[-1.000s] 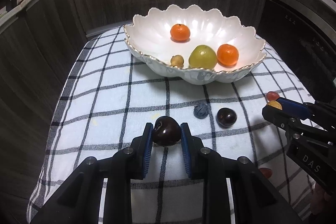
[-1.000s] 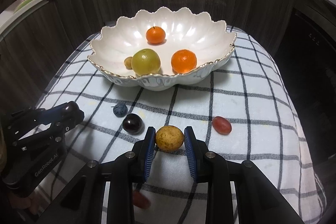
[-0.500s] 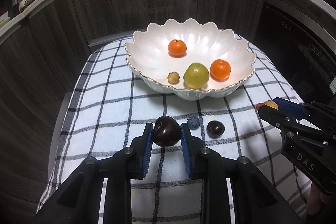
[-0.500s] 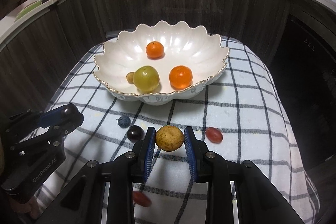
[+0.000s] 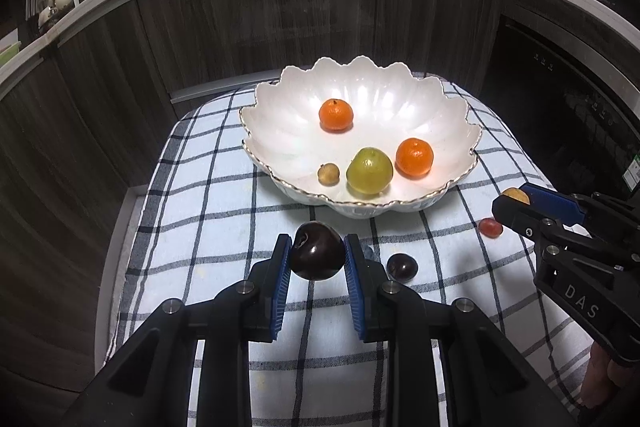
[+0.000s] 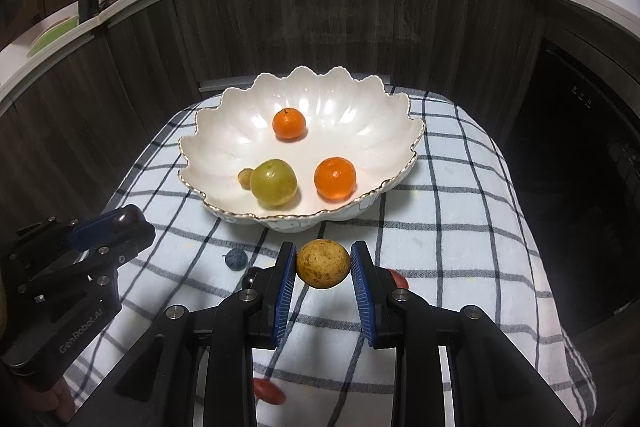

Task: Organize fruits
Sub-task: 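Carry the plum over the bowl with the left tool while the right tool carries the potato there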

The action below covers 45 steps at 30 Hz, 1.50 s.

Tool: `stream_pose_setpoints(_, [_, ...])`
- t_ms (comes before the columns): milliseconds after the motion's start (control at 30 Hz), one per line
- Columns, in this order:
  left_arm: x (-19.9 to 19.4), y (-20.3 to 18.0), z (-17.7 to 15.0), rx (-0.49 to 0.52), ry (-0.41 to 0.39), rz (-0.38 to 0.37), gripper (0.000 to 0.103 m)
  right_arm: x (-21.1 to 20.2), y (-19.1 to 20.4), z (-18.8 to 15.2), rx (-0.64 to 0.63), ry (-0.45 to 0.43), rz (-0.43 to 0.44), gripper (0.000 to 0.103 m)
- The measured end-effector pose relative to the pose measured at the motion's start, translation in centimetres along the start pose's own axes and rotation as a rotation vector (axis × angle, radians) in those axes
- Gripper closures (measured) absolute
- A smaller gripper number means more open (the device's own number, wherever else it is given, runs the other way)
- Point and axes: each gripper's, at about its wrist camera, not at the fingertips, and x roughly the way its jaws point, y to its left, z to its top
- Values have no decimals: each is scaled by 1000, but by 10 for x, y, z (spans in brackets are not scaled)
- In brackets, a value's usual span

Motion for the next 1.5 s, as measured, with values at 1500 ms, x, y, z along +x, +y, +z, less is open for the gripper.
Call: stream_pose_setpoints(1500, [25,4,81,-14,-58,4,76,21,-22,76,8,-69,-37,73])
